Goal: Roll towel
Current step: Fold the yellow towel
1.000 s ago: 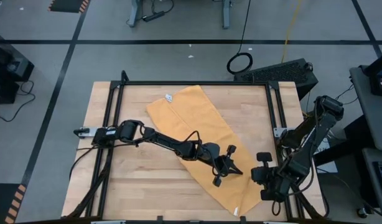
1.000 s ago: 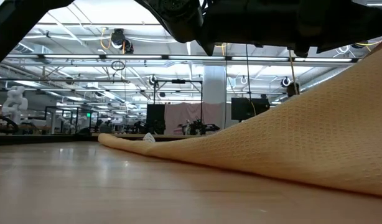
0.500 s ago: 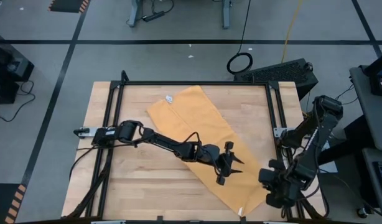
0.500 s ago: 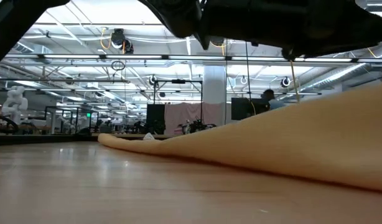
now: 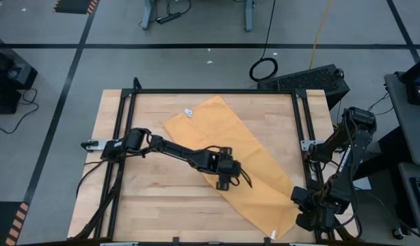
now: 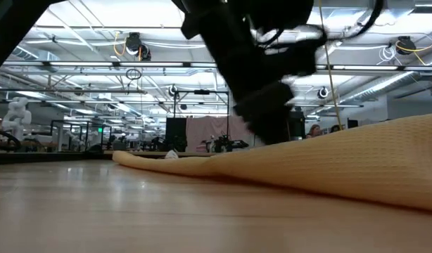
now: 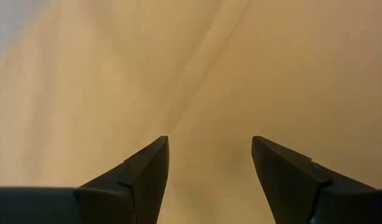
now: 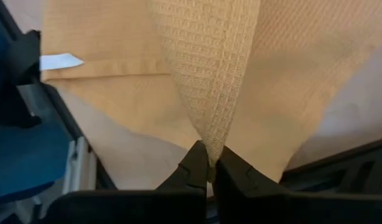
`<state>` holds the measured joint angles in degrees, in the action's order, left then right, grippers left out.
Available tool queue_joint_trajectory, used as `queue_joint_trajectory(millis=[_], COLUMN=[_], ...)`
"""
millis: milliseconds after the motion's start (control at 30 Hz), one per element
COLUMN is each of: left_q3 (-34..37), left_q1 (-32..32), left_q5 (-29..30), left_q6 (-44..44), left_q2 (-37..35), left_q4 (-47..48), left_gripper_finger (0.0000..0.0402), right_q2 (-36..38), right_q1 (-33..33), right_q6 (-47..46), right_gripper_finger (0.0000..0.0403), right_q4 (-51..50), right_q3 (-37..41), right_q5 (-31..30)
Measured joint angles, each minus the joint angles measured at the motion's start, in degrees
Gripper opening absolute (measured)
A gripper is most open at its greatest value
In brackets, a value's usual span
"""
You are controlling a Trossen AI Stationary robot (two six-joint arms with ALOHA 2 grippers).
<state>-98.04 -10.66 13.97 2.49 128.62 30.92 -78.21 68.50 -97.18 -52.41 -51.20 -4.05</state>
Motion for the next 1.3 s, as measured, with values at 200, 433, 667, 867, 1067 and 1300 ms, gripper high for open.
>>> queue_joint_trajectory(millis=[200,433,667,867,1067,1300], left_q3=[0.0,0.0,2.34,7.78,16.86,22.14], left_q1=[0.27,4.98,18.27,32.09,43.4,50.24], left_q5=[5.75,4.16,-11.12,-11.76,-18.34,-18.84], left_q6=[1.68,14.53,21.25,17.22,17.32,17.4], left_q2=[-0.88,-8.54,-16.91,-17.55,-17.98,-18.13], left_q4=[10.77,14.67,15.63,15.86,15.41,13.38], left_gripper_finger=[0.0234,0.0234,0.0235,0.0235,0.0235,0.0235], right_q2=[-0.66,-0.66,-0.68,-0.68,-0.68,-0.68], right_q1=[0.02,0.3,0.3,0.3,0.7,1.37], right_q6=[-0.32,-0.15,0.32,0.54,0.78,0.17], right_gripper_finger=[0.0,0.0,0.0,0.0,0.0,0.0], right_q4=[-0.13,-0.16,-0.14,-0.14,0.06,0.0], right_q3=[0.0,0.0,0.0,0.0,0.0,0.0], right_q5=[-0.1,-0.35,-0.39,-0.39,-0.41,-0.52])
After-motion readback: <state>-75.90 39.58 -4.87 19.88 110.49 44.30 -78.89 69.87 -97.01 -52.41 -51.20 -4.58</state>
